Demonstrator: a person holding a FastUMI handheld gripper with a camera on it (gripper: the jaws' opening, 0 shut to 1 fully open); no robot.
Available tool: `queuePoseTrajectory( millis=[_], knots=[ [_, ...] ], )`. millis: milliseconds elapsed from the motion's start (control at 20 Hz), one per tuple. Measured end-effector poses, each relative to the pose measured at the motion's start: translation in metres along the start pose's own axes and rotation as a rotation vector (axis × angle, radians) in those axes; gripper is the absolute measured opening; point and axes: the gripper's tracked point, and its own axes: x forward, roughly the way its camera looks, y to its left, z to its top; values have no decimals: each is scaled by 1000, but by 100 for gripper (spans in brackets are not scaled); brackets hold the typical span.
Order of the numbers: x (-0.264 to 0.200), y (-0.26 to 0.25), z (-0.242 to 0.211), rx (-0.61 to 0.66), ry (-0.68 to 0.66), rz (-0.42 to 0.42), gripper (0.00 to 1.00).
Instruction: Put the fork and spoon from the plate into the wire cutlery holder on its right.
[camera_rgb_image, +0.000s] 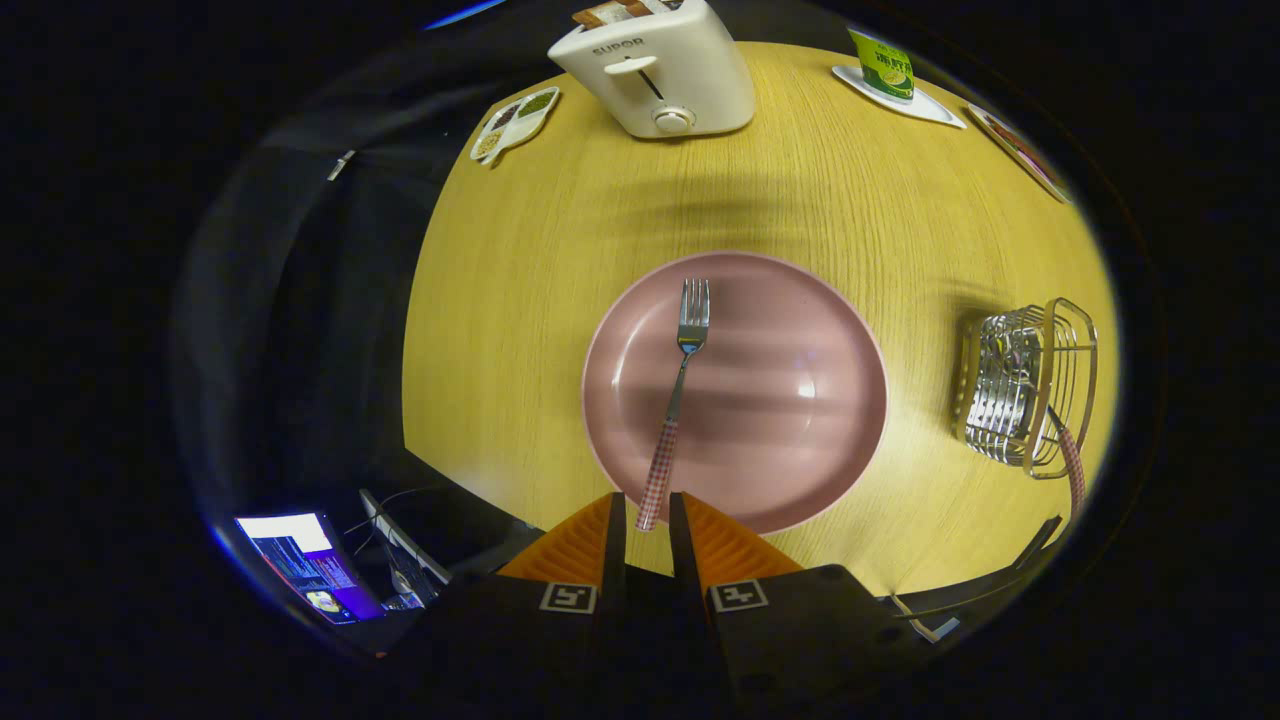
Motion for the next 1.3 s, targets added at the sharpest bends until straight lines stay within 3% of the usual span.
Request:
queuePoseTrajectory(
  millis=[750, 800, 900, 1100, 1300],
  knots=[
    [77, -14, -14, 63, 82, -105, 27],
    [75, -15, -11, 61, 74, -104, 16],
    [69, -17, -9, 46, 59, -97, 10],
    [41, -14, -7, 58, 28, -38, 10],
    [-15, -12, -13, -12, -10, 19, 10]
  ],
)
